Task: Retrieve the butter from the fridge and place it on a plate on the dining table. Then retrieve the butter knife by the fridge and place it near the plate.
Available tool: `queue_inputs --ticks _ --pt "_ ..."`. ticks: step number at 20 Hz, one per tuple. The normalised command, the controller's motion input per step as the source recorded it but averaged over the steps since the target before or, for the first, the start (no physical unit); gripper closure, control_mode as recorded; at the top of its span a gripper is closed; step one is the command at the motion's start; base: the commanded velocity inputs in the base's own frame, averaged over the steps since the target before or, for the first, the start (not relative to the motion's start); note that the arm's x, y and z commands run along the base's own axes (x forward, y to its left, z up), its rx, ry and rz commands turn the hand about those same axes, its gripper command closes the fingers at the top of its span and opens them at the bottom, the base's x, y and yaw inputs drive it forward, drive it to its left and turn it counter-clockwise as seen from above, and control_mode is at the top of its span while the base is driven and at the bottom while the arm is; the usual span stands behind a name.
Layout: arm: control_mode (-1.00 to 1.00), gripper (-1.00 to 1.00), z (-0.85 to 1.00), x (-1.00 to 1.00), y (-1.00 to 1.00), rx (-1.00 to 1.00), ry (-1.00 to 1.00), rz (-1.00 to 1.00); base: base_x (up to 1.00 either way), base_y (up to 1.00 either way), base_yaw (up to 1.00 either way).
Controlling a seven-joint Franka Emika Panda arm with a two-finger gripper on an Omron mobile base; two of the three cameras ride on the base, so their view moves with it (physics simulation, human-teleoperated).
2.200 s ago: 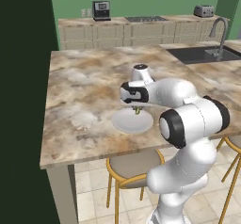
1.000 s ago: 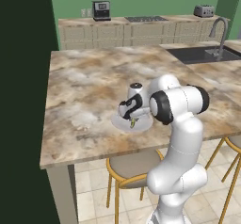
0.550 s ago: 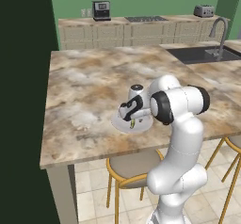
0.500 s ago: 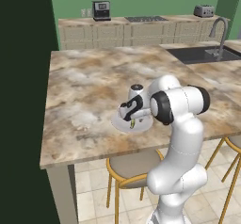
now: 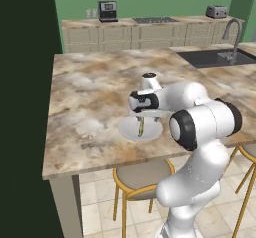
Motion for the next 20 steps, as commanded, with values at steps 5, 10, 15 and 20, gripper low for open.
queue_inputs --ticks 5,10,15,20 --pt "-1.00 -1.00 0.81 -1.00 -0.20 0.00 0.01 0.14 0.00 0.00 0.00" --pt "-1.00 -1.00 0.27 -1.00 -0.10 0.00 -0.20 0.17 0.00 0.00 0.00" --pt "-1.00 -1.00 0.00 -1.00 -0.03 0.00 -0.32 0.17 0.00 0.00 0.00" --pt "-1.00 -1.00 0.00 -0.78 -0.03 0.00 -0.28 0.12 0.00 0.00 0.00"
